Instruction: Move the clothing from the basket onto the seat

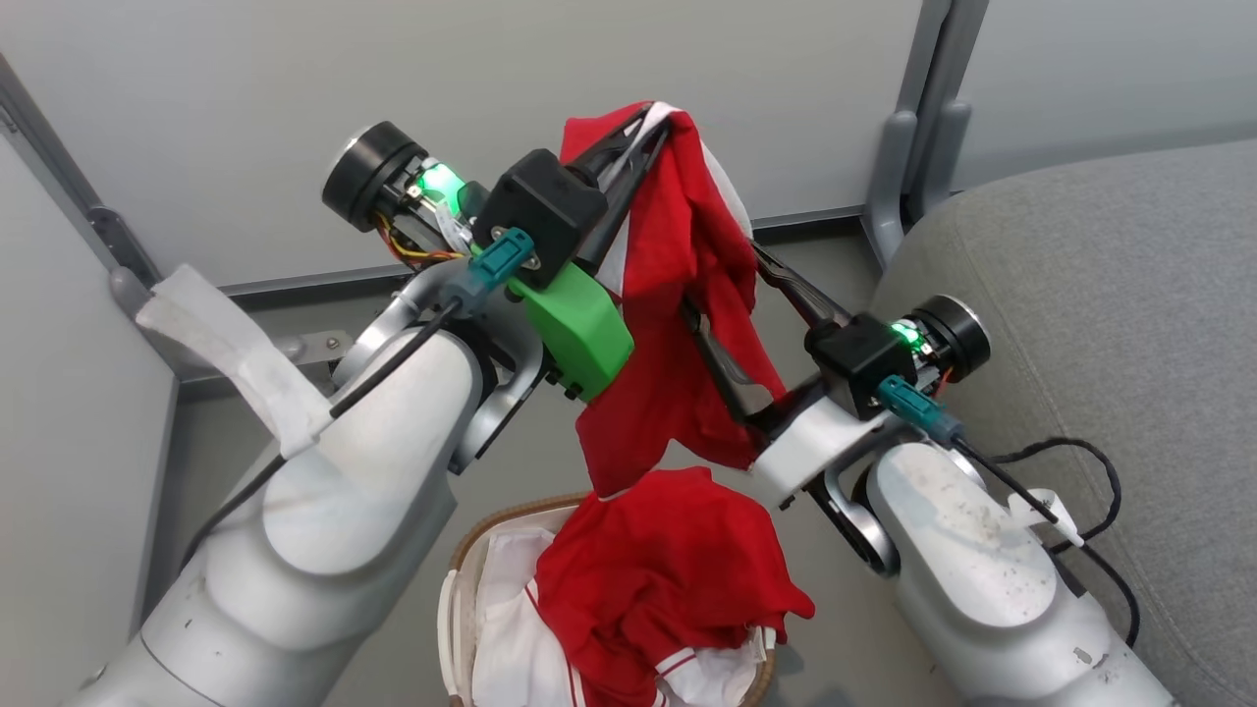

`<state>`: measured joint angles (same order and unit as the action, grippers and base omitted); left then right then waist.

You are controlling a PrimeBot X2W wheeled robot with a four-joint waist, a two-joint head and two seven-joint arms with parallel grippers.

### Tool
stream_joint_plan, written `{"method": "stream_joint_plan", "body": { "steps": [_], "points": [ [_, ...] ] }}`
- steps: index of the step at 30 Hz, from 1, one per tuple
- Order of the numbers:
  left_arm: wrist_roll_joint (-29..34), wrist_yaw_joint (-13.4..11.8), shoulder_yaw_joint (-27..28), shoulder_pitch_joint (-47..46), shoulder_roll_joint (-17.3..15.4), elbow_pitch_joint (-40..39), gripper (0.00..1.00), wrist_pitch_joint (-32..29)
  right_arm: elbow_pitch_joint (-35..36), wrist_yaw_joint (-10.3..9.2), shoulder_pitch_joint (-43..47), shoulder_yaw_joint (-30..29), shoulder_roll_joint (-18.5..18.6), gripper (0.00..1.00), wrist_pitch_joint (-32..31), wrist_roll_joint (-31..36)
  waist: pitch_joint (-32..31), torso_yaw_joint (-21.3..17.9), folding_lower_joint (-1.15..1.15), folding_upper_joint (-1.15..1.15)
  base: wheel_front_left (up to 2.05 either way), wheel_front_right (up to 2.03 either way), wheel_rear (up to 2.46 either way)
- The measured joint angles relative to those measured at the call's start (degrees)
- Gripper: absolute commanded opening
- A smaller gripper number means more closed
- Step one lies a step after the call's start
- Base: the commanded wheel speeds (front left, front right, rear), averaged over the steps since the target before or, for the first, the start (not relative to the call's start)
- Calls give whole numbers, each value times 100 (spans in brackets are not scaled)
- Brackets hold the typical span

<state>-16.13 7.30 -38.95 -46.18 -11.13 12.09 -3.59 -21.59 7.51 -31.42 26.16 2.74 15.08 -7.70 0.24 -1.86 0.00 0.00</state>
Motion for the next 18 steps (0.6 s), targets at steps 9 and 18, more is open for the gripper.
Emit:
{"method": "stream_joint_plan", "body": {
  "steps": [9, 18],
  "points": [
    [-122, 0, -162, 161, 21, -463, 0, -19, -921, 0, -413, 197, 2, 62, 2, 382, -57, 169, 0, 0, 0, 0, 0],
    [-252, -185, -5, 494, -197, -637, 0, 22, -1333, 0, -710, 286, 0, 0, 1, 319, -4, 154, 0, 0, 0, 0, 0]
  ]
}}
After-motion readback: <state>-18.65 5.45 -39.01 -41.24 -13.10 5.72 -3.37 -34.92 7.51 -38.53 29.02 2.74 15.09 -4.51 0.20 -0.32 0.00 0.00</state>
